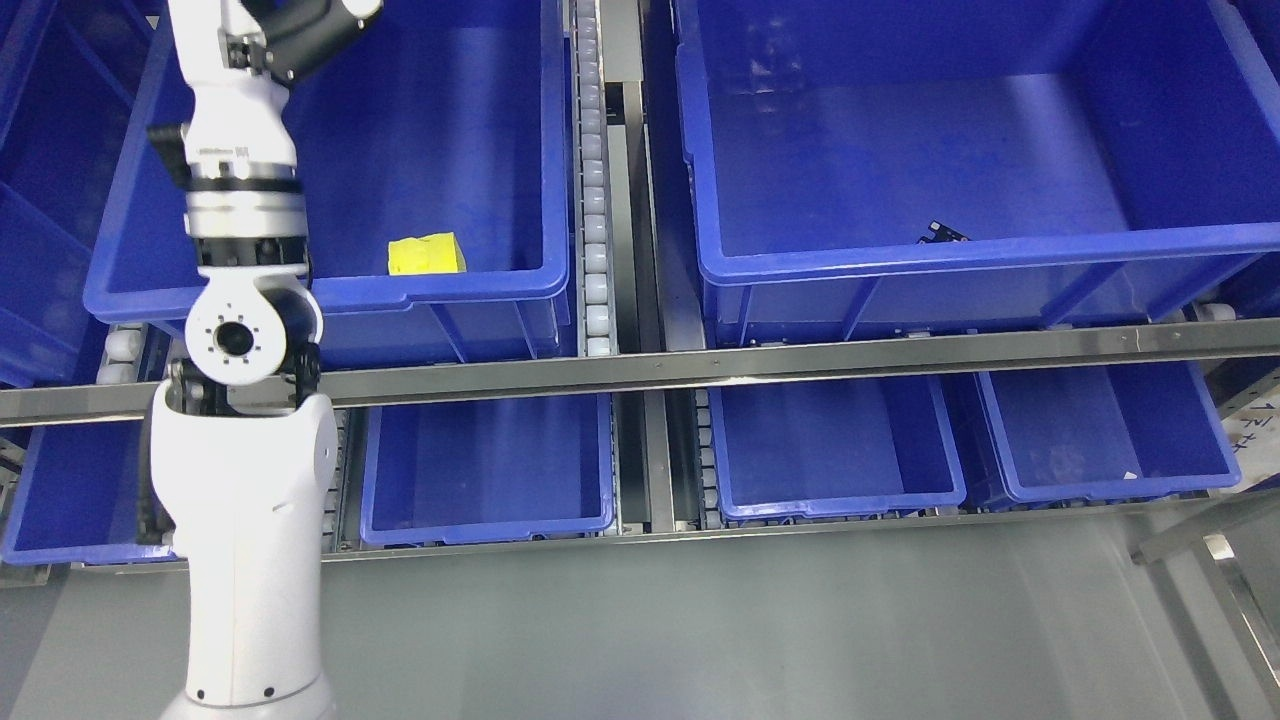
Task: Move yellow foam block to right shelf middle
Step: 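Raise the open left hand up away from the bin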
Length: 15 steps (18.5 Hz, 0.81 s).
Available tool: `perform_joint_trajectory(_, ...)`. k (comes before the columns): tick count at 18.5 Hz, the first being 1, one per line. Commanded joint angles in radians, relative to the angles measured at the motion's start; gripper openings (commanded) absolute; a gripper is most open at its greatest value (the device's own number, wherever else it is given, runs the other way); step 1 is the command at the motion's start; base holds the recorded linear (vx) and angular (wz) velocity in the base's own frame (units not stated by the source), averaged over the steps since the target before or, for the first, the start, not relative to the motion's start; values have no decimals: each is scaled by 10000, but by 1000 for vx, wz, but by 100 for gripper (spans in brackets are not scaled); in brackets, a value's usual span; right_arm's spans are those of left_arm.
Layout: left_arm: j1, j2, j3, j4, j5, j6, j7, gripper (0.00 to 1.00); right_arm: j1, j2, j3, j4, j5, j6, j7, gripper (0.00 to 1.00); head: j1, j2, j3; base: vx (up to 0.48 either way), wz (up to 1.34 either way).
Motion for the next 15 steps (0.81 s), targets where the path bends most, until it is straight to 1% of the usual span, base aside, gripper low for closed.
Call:
perform_joint_trajectory(1,939,174,383,-324,6,-441,-38,100,-30,-175,0,-175,-15,4,6,100,0,0,0,0,0)
perform_joint_trajectory(7,1523,174,459,-340,6,-595,-37,100,-30,-175,0,-175,0,4,6,100,0,0,0,0,0)
perform_joint_trajectory(15,1692,174,567,-340,52,-197,-37,100,-15,-175,0,-175,0,4,6,100,0,0,0,0,0)
